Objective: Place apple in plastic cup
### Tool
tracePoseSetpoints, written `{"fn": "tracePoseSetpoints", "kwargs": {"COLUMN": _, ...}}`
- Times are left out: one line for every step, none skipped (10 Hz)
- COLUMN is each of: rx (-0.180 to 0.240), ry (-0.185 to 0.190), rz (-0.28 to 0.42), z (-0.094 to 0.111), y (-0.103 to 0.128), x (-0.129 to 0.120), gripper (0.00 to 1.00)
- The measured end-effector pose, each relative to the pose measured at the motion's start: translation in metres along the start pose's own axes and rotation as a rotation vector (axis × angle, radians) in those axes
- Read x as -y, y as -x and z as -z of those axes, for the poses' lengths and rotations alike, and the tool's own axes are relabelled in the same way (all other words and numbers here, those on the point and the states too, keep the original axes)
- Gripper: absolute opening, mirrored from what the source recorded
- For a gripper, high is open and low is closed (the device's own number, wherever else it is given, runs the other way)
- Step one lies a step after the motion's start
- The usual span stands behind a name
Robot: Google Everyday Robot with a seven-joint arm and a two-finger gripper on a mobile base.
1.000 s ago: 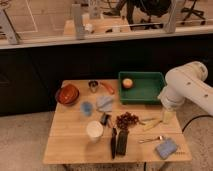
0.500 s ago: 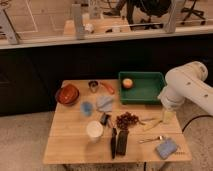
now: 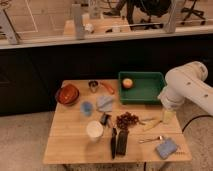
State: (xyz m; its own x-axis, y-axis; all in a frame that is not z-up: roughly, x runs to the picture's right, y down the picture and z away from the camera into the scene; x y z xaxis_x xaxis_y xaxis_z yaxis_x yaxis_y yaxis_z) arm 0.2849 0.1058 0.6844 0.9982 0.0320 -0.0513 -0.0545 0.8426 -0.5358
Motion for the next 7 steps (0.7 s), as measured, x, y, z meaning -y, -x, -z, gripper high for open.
{"fn": "tracePoseSetpoints", "kwargs": {"rx": 0.0, "ry": 0.0, "rz": 0.0, "z": 0.0, "y": 0.0, "x": 0.0, "gripper": 0.8}}
{"fn": "tracePoseSetpoints", "kwargs": {"rx": 0.006, "ry": -0.006, "rz": -0.005, "z": 0.0, "y": 0.0, "x": 0.002, "gripper": 0.8}}
{"fn": "tracePoseSetpoints", "kwargs": {"rx": 0.021, "ry": -0.017, "rz": -0.01, "z": -0.001, "y": -0.001, "x": 0.007, "gripper": 0.8}}
{"fn": "tracePoseSetpoints", "kwargs": {"rx": 0.053, "ry": -0.048, "rz": -0.019, "z": -0.004, "y": -0.004, "x": 0.021, "gripper": 0.8}}
{"fn": "tracePoseSetpoints", "kwargs": {"rx": 0.084, "ry": -0.078, "rz": -0.018, "z": -0.007, "y": -0.001, "x": 0.037, "gripper": 0.8}}
{"fn": "tracePoseSetpoints", "kwargs": {"rx": 0.107, "ry": -0.107, "rz": -0.017, "z": -0.01, "y": 0.001, "x": 0.053, "gripper": 0.8}}
{"fn": "tracePoseSetpoints", "kwargs": {"rx": 0.134, "ry": -0.156, "rz": -0.013, "z": -0.015, "y": 0.004, "x": 0.08, "gripper": 0.8}}
